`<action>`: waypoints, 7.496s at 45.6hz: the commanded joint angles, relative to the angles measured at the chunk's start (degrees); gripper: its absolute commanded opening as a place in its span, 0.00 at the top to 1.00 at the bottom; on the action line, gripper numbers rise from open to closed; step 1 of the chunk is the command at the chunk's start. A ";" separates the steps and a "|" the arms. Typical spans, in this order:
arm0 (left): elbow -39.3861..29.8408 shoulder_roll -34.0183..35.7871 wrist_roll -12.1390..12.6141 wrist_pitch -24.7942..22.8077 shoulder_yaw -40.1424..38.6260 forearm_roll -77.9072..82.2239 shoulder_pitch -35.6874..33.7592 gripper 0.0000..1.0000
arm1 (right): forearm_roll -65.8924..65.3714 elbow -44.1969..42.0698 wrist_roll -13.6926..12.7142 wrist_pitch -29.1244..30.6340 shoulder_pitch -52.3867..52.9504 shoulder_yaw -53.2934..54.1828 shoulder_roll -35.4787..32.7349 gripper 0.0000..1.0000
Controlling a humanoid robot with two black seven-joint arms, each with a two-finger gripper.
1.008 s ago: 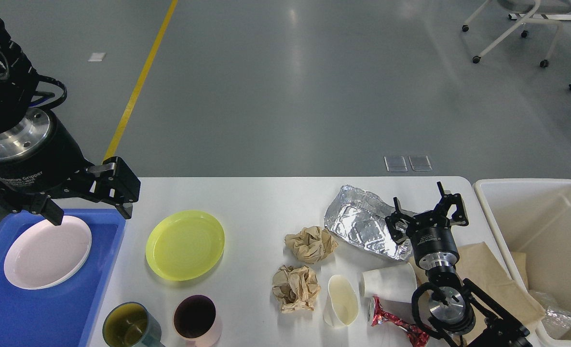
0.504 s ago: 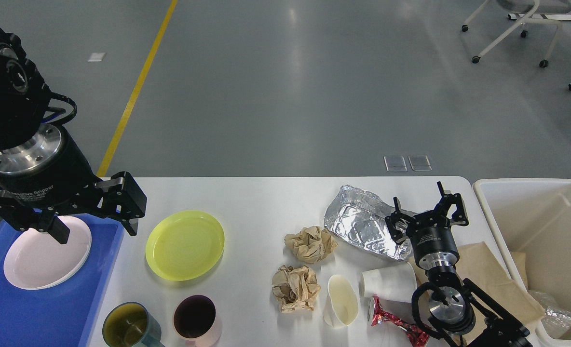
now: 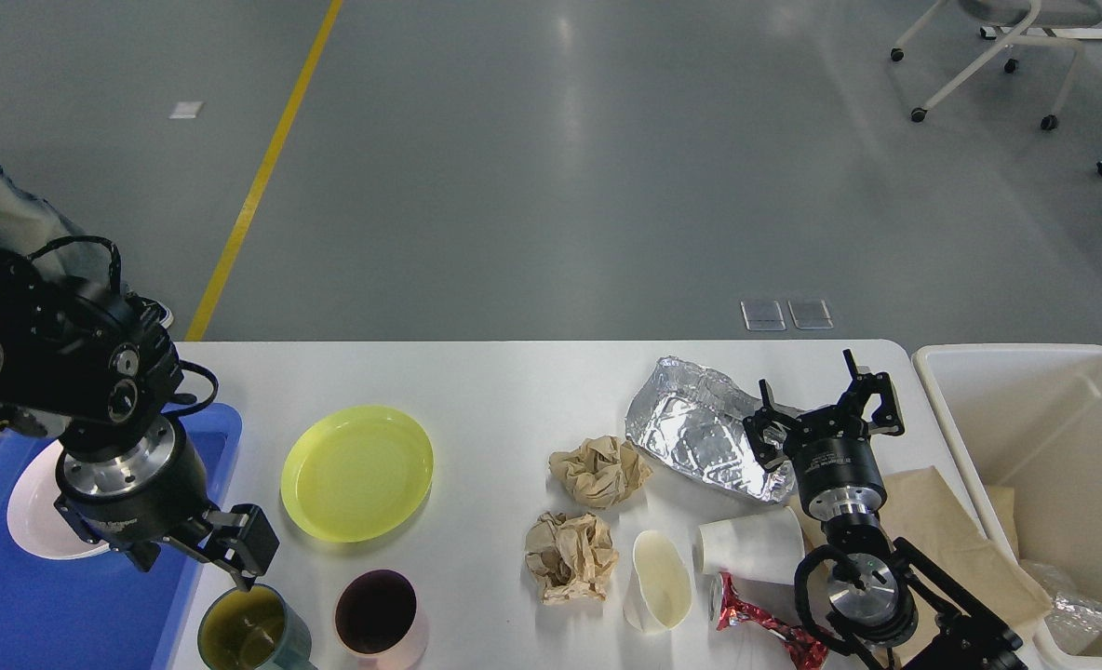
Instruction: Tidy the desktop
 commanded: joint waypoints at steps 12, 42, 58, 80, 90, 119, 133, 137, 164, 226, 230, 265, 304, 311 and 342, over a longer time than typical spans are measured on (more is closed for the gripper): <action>8.19 0.93 0.00 10.85 -2.68 5.93 19.05 0.08 | 0.00 -0.01 0.00 0.00 0.00 0.00 0.01 0.00; 13.91 -1.71 0.44 16.12 -2.77 5.84 28.02 0.50 | 0.00 -0.01 0.00 0.00 0.00 0.00 0.01 0.00; 13.99 -1.09 0.79 15.42 -2.07 4.96 27.67 1.00 | 0.00 -0.01 0.00 0.00 0.00 0.00 0.01 0.00; 13.29 1.10 0.44 11.21 -0.93 3.65 22.67 1.00 | 0.00 -0.01 0.00 0.00 0.00 0.00 0.01 0.00; 11.71 2.34 0.18 -0.12 1.88 2.60 11.69 1.00 | 0.00 -0.10 -0.09 0.00 0.00 0.00 0.01 0.00; 5.65 0.94 -5.88 -27.36 14.19 -11.65 -37.36 1.00 | 0.00 -0.10 0.00 0.00 0.00 0.00 0.01 0.00; 5.38 -1.35 -9.67 -27.36 16.56 -11.82 -39.22 1.00 | 0.00 -0.01 0.00 0.00 0.00 0.00 0.01 0.00; 5.64 -0.92 -9.67 -27.36 17.70 -11.82 -37.99 1.00 | 0.00 -0.01 0.00 0.00 0.00 0.00 0.01 0.00; 24.79 25.00 -6.68 -26.50 11.74 4.34 -3.99 1.00 | 0.00 -0.01 0.00 0.00 0.00 0.00 0.01 0.00; 43.35 29.32 -9.84 -12.36 -14.55 10.50 40.50 0.95 | 0.00 -0.01 0.00 0.00 0.00 0.00 0.01 0.00; 43.35 29.32 -9.84 -11.91 -15.78 10.59 41.73 0.94 | 0.00 -0.01 0.00 0.00 0.00 0.00 0.01 0.00; 38.87 30.81 -9.49 -4.53 -16.13 9.62 39.63 0.10 | 0.00 -0.01 0.00 0.00 0.00 0.00 0.01 0.00; 15.15 8.68 -9.49 -17.62 15.06 -8.21 -13.18 0.04 | 0.00 -0.01 0.00 0.00 0.00 0.00 0.01 0.00; 11.10 1.73 -9.58 -22.19 15.68 -15.07 -24.52 0.04 | 0.00 -0.01 0.00 0.00 0.00 0.00 0.01 0.00; 0.64 -11.11 -9.49 -27.36 12.78 -30.72 -48.09 0.04 | 0.00 -0.10 0.00 0.00 0.00 0.00 0.01 0.00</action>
